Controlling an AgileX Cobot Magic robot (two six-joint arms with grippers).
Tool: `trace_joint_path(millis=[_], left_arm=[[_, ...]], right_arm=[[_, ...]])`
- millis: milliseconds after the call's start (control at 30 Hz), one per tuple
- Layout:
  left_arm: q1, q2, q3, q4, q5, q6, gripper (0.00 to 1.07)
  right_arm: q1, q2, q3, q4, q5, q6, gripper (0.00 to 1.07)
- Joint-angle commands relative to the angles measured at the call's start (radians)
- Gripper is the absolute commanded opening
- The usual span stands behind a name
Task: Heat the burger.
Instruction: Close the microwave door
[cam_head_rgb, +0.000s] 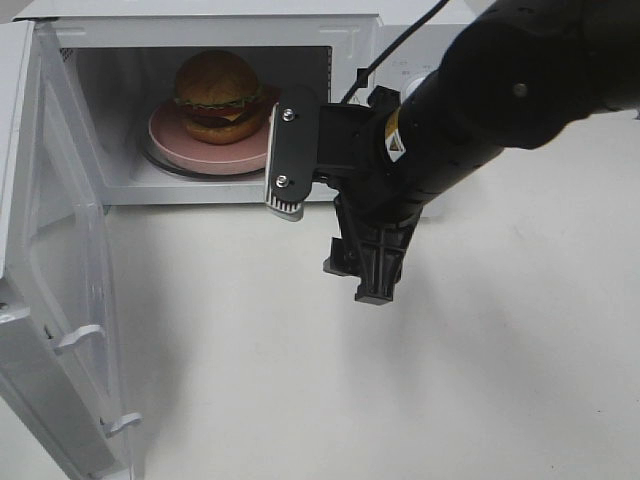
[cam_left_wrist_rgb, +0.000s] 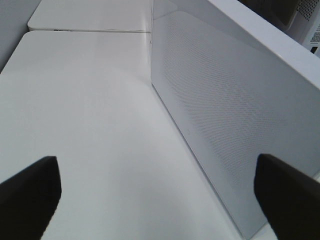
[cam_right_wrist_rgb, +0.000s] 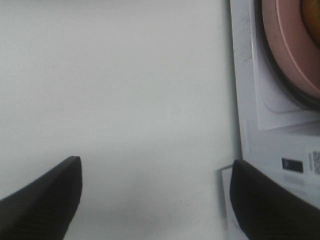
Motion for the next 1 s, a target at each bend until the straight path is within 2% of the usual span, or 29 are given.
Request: trace_joint_path(millis=[33,233,300,400,467,667,1000], left_arm=[[-0.007,-0.018,0.003,0.000,-0.007,0.002,0.98],[-0.007,-0.018,0.003,0.000,-0.007,0.002,0.98],[-0.007,-0.018,0.003,0.000,-0.007,0.002,0.98],[-0.007,-0.018,0.003,0.000,-0.007,0.002,0.98],[-0.007,-0.018,0.003,0.000,-0.007,0.002,0.98],[-0.007,-0.018,0.003,0.000,-0.007,0.002,0.98],[-0.007,-0.018,0.003,0.000,-0.007,0.002,0.98]], right_arm=[[0.003,-0.074,0.073,-0.002,0.002,0.138,0.80],[0.003,-0.129,0.123,0.005,0.051,0.241,0.83],[0.003,-0.172,0.159,0.005,0.140,0.369,0.83],[0.003,-0.184,0.166,0.005,0.166,0.411,0.83],[0.003,-0.222,0.178,0.004,0.276,0.540,0.83],[0.003,-0.272,0.177,0.004,0.428,0.720,0.82],[0.003,-0.380,0.177,0.005,0.624,0.787,0.79]])
